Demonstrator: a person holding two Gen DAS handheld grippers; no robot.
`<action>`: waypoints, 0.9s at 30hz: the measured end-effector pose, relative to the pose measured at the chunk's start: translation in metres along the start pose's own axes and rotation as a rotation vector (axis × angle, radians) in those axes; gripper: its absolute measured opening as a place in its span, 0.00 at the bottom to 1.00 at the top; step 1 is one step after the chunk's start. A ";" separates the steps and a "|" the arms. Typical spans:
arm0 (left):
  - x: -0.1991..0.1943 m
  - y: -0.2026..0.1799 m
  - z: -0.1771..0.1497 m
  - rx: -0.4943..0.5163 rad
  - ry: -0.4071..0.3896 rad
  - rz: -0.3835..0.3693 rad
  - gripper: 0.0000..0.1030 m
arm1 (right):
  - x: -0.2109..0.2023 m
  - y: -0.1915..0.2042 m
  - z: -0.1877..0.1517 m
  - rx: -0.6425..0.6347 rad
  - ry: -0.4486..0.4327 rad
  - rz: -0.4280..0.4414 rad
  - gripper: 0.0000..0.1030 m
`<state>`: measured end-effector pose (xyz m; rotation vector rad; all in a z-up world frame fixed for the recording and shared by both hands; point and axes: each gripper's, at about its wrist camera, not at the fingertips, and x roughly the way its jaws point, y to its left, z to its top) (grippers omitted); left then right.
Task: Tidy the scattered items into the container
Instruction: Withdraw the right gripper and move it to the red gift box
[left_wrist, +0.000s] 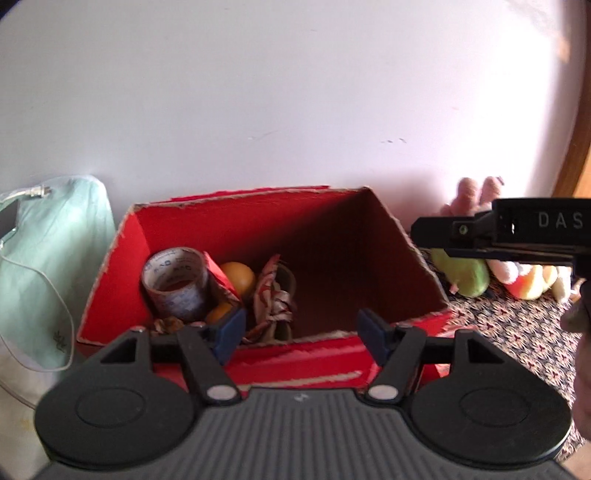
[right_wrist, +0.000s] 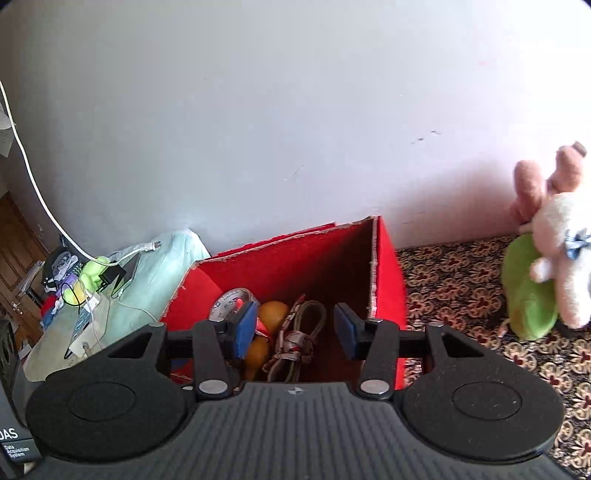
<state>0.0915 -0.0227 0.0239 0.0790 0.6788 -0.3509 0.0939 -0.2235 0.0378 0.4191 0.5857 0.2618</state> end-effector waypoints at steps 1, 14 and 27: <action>-0.004 -0.006 -0.006 0.016 0.008 -0.034 0.67 | -0.009 -0.007 -0.003 0.015 -0.008 -0.012 0.48; 0.039 -0.088 -0.045 0.072 0.252 -0.359 0.60 | -0.049 -0.083 -0.061 0.130 0.037 -0.228 0.48; 0.084 -0.105 -0.042 -0.037 0.363 -0.393 0.67 | -0.032 -0.132 -0.084 0.317 0.145 -0.160 0.49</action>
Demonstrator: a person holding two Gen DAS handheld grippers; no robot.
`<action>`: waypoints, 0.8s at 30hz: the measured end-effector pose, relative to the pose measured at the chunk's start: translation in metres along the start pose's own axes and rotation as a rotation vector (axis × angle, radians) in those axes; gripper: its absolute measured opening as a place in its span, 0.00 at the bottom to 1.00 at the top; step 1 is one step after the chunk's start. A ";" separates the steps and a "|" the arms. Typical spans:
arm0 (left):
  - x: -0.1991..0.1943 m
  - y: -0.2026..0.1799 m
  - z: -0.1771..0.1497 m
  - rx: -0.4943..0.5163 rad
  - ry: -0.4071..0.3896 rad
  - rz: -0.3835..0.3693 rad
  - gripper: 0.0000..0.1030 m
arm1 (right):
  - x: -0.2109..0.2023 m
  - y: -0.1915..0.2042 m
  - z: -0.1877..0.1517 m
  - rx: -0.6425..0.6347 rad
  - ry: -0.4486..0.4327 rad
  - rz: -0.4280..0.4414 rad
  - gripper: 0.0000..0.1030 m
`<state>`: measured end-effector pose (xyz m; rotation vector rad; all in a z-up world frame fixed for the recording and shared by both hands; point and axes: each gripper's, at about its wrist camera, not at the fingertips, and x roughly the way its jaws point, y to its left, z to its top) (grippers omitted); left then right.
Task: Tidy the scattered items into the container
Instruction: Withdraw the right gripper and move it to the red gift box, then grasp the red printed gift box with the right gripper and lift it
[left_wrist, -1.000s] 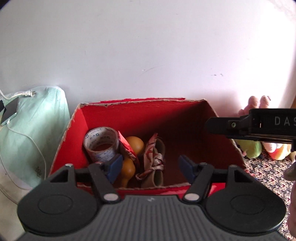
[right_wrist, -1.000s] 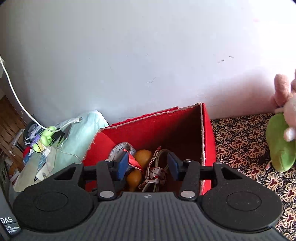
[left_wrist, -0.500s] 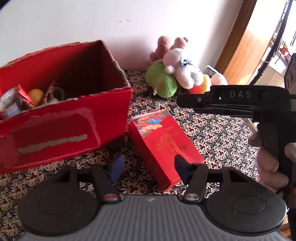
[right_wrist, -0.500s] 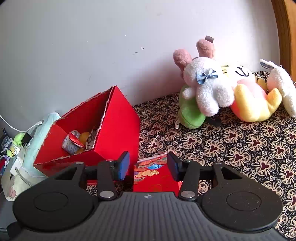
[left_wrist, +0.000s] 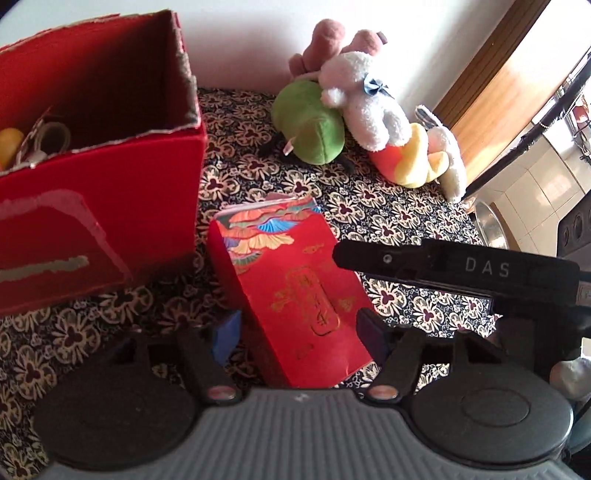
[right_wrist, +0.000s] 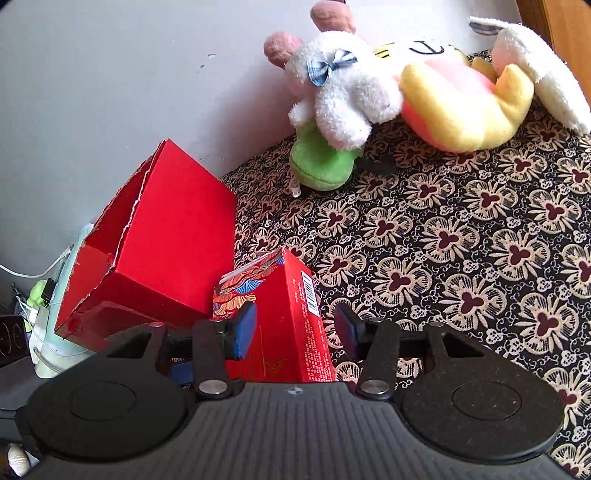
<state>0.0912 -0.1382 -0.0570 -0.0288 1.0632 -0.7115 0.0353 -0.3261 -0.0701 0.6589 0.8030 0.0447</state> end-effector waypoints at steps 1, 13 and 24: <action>0.003 0.001 0.000 -0.008 0.005 -0.004 0.67 | 0.003 0.000 -0.001 -0.004 0.010 -0.001 0.49; 0.012 0.012 0.002 -0.048 0.010 -0.045 0.59 | 0.012 -0.009 -0.016 0.027 0.063 0.050 0.47; -0.003 -0.010 -0.013 0.113 0.001 -0.063 0.57 | -0.013 -0.007 -0.030 0.010 0.092 0.044 0.50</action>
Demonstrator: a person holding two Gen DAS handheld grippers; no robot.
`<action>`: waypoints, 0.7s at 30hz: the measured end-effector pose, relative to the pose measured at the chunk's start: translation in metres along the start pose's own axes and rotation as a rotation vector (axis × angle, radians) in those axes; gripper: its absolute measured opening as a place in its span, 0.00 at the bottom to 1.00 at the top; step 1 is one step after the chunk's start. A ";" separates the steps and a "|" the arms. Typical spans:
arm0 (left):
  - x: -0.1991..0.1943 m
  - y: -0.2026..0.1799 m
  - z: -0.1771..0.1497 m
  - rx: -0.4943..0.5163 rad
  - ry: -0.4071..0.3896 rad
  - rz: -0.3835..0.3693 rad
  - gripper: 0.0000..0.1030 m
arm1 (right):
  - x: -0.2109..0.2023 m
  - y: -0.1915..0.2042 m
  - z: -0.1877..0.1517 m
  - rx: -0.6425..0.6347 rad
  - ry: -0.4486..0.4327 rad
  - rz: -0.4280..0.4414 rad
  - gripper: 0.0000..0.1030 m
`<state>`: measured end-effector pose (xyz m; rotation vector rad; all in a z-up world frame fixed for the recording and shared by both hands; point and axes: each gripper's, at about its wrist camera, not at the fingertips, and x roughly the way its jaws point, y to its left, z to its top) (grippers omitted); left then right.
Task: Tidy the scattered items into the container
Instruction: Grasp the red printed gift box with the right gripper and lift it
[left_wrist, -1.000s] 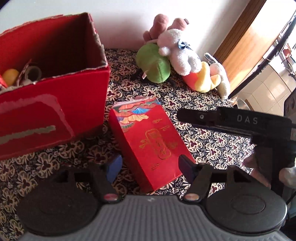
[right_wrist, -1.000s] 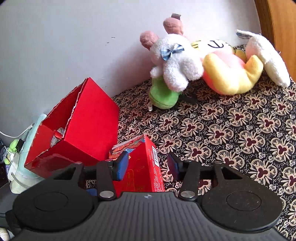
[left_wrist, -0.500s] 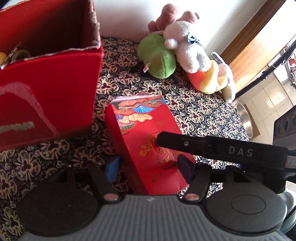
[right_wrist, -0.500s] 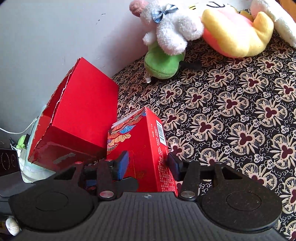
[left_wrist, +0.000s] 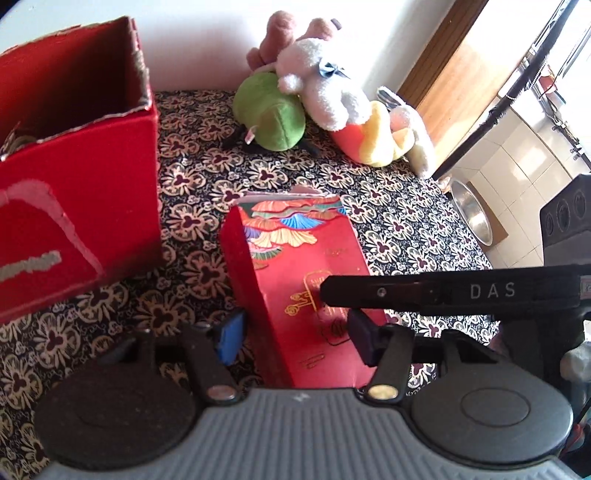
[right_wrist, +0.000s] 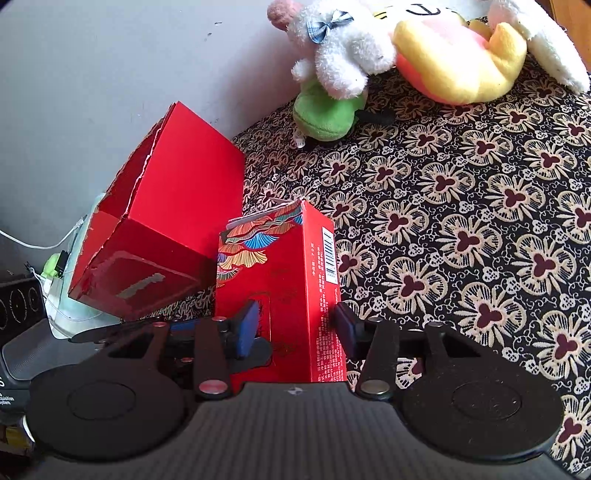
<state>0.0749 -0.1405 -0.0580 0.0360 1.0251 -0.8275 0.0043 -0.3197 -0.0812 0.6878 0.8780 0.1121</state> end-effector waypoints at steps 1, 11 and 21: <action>0.001 0.000 0.000 -0.001 0.004 0.001 0.57 | 0.002 -0.002 0.000 0.011 0.002 -0.003 0.51; 0.008 -0.004 -0.001 0.002 0.022 -0.016 0.63 | 0.014 -0.007 0.000 0.060 0.025 -0.016 0.65; 0.005 -0.005 -0.004 0.006 0.014 -0.028 0.58 | 0.007 -0.008 0.000 0.072 0.014 -0.026 0.56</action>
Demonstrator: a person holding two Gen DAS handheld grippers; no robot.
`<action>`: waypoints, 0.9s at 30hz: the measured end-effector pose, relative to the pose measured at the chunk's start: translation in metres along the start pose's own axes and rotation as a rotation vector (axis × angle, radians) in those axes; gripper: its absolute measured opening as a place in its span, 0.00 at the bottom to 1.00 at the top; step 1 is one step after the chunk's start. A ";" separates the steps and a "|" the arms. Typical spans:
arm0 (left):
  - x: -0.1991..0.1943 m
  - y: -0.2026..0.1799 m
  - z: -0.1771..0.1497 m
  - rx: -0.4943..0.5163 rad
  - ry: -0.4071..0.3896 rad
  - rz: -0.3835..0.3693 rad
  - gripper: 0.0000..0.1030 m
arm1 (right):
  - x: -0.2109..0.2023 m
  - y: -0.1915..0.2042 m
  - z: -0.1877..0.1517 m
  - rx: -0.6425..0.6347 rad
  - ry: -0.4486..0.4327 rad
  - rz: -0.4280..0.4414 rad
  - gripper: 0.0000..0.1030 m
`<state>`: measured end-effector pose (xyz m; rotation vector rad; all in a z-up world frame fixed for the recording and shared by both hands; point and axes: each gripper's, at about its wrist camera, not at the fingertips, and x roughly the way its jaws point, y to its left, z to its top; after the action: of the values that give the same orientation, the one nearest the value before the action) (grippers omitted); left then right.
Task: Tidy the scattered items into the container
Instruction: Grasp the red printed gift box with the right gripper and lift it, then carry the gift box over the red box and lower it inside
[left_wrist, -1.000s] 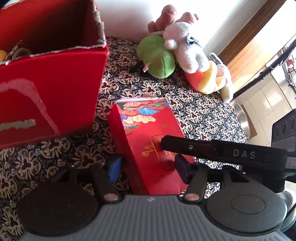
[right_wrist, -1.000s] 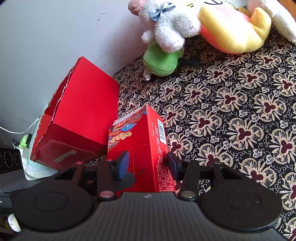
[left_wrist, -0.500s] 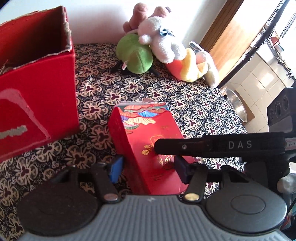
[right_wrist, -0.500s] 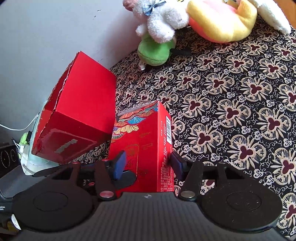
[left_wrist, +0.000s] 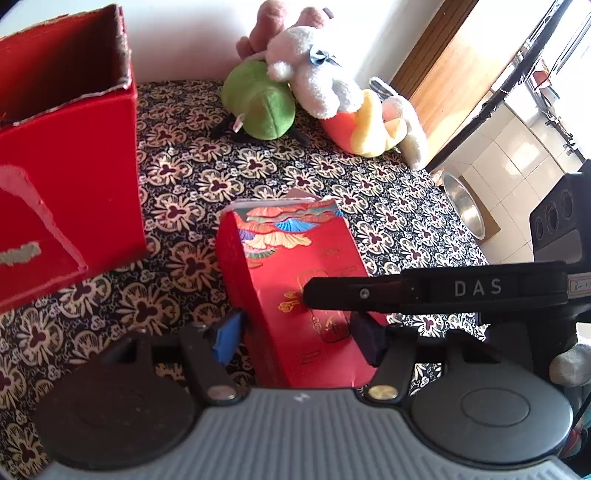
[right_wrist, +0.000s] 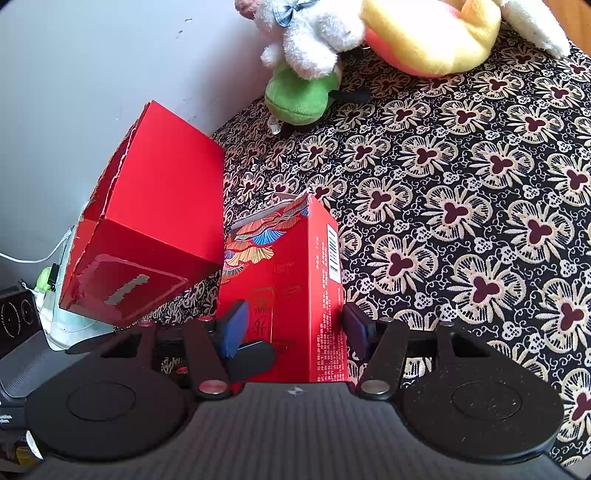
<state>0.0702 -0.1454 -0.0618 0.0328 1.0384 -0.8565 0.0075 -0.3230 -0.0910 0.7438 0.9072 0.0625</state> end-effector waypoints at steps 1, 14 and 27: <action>-0.003 -0.002 0.000 0.011 -0.008 0.004 0.58 | -0.002 0.001 -0.001 0.005 -0.002 0.004 0.56; -0.095 -0.014 0.044 0.129 -0.299 0.062 0.58 | -0.060 0.070 0.035 -0.119 -0.223 0.124 0.53; -0.152 0.075 0.086 0.007 -0.394 0.261 0.58 | 0.021 0.184 0.059 -0.389 -0.169 0.203 0.53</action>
<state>0.1481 -0.0368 0.0735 0.0050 0.6439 -0.5971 0.1102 -0.2104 0.0300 0.4673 0.6299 0.3413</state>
